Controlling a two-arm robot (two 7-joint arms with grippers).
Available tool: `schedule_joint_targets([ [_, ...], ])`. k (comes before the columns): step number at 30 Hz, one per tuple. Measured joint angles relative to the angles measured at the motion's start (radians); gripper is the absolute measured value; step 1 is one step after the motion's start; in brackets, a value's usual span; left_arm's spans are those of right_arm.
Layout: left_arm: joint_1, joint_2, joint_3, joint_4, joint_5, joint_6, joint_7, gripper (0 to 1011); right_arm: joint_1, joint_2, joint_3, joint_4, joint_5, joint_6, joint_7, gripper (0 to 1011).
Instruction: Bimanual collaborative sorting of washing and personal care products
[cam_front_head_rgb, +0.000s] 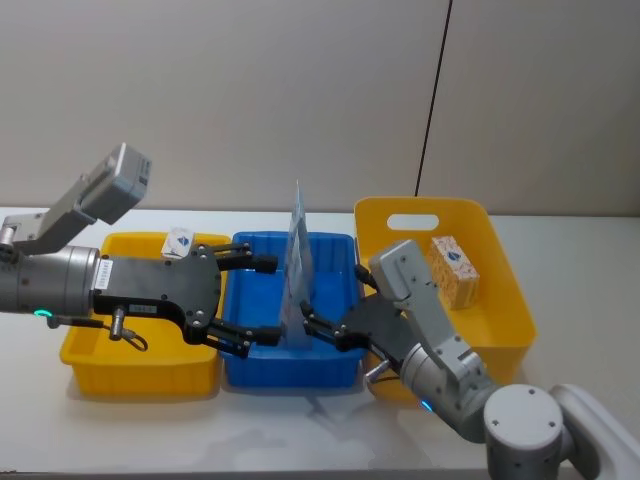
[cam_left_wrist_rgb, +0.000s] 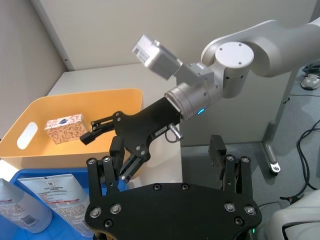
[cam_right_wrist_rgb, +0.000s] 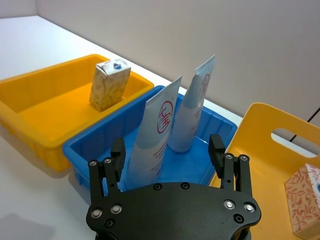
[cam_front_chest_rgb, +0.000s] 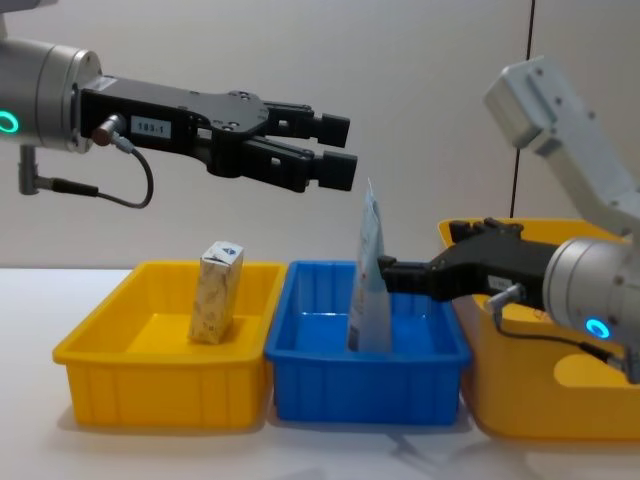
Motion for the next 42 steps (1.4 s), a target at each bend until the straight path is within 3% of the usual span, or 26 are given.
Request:
schedule_joint_targets([
  [22,0.000,0.000,0.000,0.000,0.000,0.000,0.000,1001,0.092,-0.073,-0.035,0.184,-0.096,-0.079,-0.043,1004],
  [42,0.000,0.000,0.000,0.000,0.000,0.000,0.000,1001,0.162,-0.149,-0.035,0.326,-0.120,-0.106,-0.053,1003],
])
